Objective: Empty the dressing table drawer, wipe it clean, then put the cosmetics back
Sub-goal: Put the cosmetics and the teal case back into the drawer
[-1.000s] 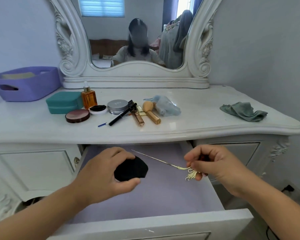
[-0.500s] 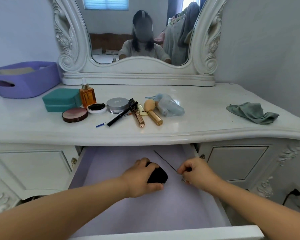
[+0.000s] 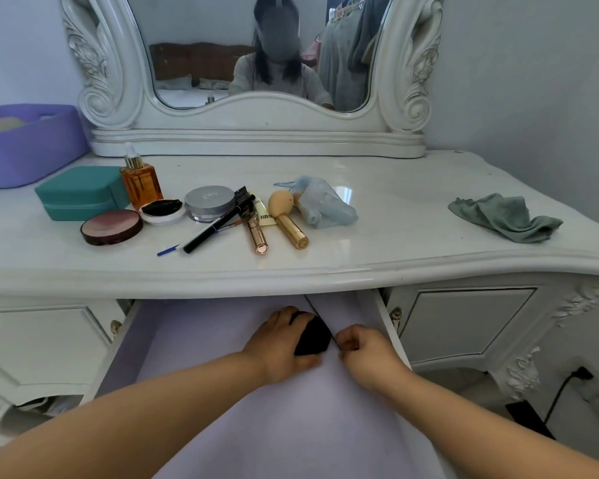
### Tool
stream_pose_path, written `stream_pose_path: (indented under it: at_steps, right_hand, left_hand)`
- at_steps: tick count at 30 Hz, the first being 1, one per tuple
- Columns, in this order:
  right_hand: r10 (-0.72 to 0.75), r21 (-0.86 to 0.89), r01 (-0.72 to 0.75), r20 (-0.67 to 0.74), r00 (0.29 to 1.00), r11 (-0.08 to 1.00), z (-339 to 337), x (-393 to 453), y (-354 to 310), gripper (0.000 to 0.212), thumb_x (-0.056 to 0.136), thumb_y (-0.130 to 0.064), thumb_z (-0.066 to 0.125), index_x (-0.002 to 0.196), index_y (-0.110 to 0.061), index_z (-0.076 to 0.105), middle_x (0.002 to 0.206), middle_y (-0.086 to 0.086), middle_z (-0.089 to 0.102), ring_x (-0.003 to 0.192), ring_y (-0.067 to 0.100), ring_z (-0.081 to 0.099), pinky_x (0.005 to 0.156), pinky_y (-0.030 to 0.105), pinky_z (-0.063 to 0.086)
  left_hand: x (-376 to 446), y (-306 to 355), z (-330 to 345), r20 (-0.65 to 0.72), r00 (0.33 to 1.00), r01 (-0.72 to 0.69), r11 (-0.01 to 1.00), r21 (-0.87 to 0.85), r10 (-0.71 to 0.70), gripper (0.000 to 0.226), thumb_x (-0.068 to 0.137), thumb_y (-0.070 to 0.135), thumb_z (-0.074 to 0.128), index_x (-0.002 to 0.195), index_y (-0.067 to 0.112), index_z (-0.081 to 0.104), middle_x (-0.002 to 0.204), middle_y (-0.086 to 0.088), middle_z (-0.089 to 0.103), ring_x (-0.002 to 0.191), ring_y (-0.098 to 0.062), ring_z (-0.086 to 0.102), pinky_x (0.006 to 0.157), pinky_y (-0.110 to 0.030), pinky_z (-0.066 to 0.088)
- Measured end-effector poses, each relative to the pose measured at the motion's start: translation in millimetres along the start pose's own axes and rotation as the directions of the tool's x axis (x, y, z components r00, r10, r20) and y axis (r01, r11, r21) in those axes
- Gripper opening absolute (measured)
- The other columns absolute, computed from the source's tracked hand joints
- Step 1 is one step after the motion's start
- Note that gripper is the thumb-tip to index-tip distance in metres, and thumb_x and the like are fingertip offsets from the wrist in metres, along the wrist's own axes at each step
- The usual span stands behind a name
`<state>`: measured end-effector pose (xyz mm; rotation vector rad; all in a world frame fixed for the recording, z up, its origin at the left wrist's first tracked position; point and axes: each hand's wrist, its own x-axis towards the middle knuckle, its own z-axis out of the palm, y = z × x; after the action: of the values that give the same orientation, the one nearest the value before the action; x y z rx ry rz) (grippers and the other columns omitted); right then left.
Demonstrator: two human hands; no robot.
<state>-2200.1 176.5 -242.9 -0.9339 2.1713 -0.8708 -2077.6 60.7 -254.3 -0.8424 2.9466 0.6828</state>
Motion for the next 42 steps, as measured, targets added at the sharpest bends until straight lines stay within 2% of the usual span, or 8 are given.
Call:
stream_pose_path:
  at_steps: [4,11,19,24,29,32,37,42]
  right_hand:
    - [0.000,0.024,0.000,0.032,0.999,1.000,1,-3,0,0.036,0.085,0.002,0.043,0.114,-0.015,0.057,0.111,0.006,0.061,0.091,0.024,0.060,0.055,0.023,0.049]
    - [-0.205,-0.345,0.257,0.179,0.962,0.903,-10,-7,-14,0.055,0.087,-0.002,0.038,0.138,-0.024,0.042,0.133,0.009,0.051,0.114,0.027,0.055,0.083,0.021,0.045]
    - [-0.198,-0.673,0.325,0.261,0.945,0.665,-13,-29,-16,0.031,0.092,-0.013,0.036,0.117,-0.006,0.053,0.113,0.020,0.058,0.100,0.036,0.057,0.068,0.027,0.037]
    - [-0.153,-0.788,0.382,0.354,0.923,0.484,-14,-39,-18,0.027,0.094,-0.017,0.035,0.100,-0.002,0.058,0.112,0.018,0.059,0.099,0.033,0.057,0.084,0.033,0.036]
    - [-0.148,-0.535,0.207,0.152,0.977,0.819,-24,-32,-23,0.023,0.089,-0.011,0.040,0.088,0.002,0.059,0.086,0.015,0.054,0.075,0.028,0.049,0.063,0.025,0.036]
    - [-0.189,-0.265,0.188,0.021,0.982,0.946,-31,-24,-19,0.019,0.084,-0.011,0.055,0.097,-0.005,0.066,0.095,0.011,0.067,0.088,0.025,0.062,0.076,0.030,0.051]
    - [-0.197,0.045,0.198,-0.017,0.980,0.979,-37,-27,-6,0.031,0.079,-0.006,0.067,0.109,-0.014,0.064,0.094,-0.004,0.064,0.088,0.009,0.063,0.078,0.015,0.049]
    - [-0.266,0.166,0.305,-0.221,0.938,0.938,-37,-33,-1,0.028,0.082,0.000,0.062,0.082,-0.028,0.064,0.082,-0.008,0.066,0.076,0.003,0.061,0.067,0.005,0.047]
  left_hand:
    - [6,-2,3,0.004,1.000,-0.020,1.000,0.000,0.020,0.077,0.079,0.050,0.062,0.142,0.029,0.024,0.148,0.000,0.024,0.133,-0.021,0.023,0.108,-0.026,0.024]
    - [8,-7,-2,0.021,0.997,-0.070,0.997,-0.017,0.070,0.077,0.072,0.048,0.068,0.138,0.031,0.032,0.141,0.006,0.035,0.127,-0.018,0.031,0.106,-0.029,0.029]
    - [-2,-5,-2,0.010,0.991,-0.132,0.991,0.033,0.131,0.073,0.075,0.046,0.067,0.137,0.031,0.032,0.141,0.006,0.035,0.126,-0.017,0.030,0.102,-0.023,0.027]
    - [2,0,-2,0.019,0.993,-0.116,0.991,0.061,0.115,0.075,0.075,0.049,0.066,0.138,0.031,0.030,0.143,0.006,0.034,0.126,-0.019,0.030,0.103,-0.025,0.028]
    - [13,15,5,0.038,0.989,-0.144,0.988,0.063,0.142,0.075,0.076,0.050,0.065,0.139,0.030,0.031,0.144,0.004,0.033,0.127,-0.023,0.030,0.105,-0.032,0.030]
    - [14,18,8,0.050,0.989,-0.144,0.989,0.041,0.142,0.076,0.075,0.049,0.066,0.140,0.030,0.029,0.146,0.004,0.030,0.128,-0.022,0.028,0.106,-0.033,0.028]
    - [7,11,9,0.025,0.989,-0.145,0.989,0.031,0.144,0.081,0.071,0.052,0.069,0.140,0.032,0.029,0.147,0.004,0.030,0.129,-0.019,0.027,0.106,-0.027,0.027]
    - [9,27,15,0.065,0.985,-0.165,0.986,0.026,0.163,0.082,0.073,0.051,0.068,0.141,0.032,0.026,0.152,0.002,0.022,0.134,-0.021,0.022,0.108,-0.028,0.025]
